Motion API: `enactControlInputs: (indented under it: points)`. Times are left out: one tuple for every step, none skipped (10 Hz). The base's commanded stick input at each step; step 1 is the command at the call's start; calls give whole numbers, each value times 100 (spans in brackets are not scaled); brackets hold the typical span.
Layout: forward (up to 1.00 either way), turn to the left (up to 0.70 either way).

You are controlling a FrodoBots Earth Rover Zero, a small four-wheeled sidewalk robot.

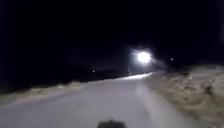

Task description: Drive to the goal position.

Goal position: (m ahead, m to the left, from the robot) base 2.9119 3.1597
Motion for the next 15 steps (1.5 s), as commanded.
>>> enactControlInputs:
  points:
    - [85, 0]
    - [85, 0]
    - [85, 0]
    - [85, 0]
    - [85, 0]
    - [85, 0]
    - [85, 4]
    - [85, 21]
    - [85, 26]
    - [85, 0]
    - [85, 0]
    - [85, 0]
    - [85, 0]
    - [85, 0]
    - [85, 0]
